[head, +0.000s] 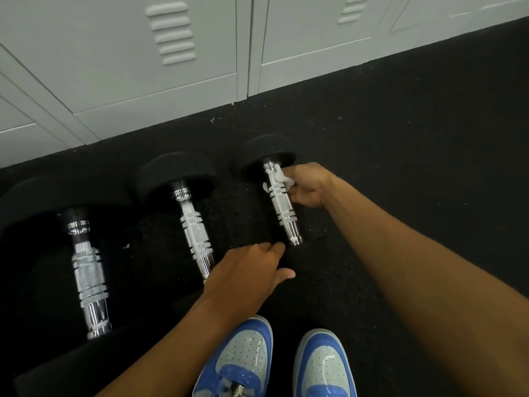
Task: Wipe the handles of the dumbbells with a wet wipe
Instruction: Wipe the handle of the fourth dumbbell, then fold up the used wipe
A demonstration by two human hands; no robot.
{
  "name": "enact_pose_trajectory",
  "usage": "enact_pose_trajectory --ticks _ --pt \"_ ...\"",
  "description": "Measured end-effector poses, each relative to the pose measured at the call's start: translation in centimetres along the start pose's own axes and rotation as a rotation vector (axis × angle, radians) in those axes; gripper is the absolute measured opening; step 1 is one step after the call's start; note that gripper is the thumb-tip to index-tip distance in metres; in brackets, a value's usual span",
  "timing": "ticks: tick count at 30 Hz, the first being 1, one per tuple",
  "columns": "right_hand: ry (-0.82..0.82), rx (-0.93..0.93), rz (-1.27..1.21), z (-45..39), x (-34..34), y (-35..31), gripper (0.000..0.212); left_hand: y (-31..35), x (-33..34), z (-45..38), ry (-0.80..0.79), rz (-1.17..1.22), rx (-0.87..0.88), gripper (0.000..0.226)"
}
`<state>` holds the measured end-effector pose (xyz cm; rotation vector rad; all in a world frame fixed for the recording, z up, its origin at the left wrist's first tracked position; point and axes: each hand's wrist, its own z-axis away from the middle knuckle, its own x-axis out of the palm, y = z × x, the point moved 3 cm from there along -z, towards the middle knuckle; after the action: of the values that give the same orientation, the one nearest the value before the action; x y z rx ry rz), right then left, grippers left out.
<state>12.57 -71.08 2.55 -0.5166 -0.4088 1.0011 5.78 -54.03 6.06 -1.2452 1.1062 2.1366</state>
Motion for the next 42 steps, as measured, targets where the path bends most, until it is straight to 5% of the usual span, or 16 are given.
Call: enact_pose_trajectory --ticks 5,10,20,29,32,37,42 --pt "0.160 -0.183 0.113 2.3 -1.5 -0.1 0.016 0.1 -0.8 0.1 -0.046 0.086 -0.039 0.045" --pt "0.134 -0.322 0.055 7.5 -1.3 -2.7 0.003 0.6 -5.2 1.2 0.077 0.199 -0.067 0.050" --pt "0.015 -0.631 0.201 27.3 3.1 -11.4 0.031 6.6 -23.2 7.0 0.618 0.462 -0.030 0.052" --pt "-0.223 -0.914 0.230 47.2 7.3 -17.0 0.006 16.6 -38.2 18.4 1.064 0.531 0.044 0.024" --pt "-0.277 -1.073 0.304 52.9 8.2 -18.0 0.033 18.7 -41.1 22.4 1.160 0.494 0.038 0.017" --pt "-0.259 -1.270 0.466 60.0 8.9 -18.8 0.018 20.5 -44.8 27.7 1.296 0.468 0.034 0.018" --pt "-0.100 -1.430 0.632 64.5 9.2 -18.9 0.028 22.8 -47.4 31.9 1.378 0.484 0.141 0.009"
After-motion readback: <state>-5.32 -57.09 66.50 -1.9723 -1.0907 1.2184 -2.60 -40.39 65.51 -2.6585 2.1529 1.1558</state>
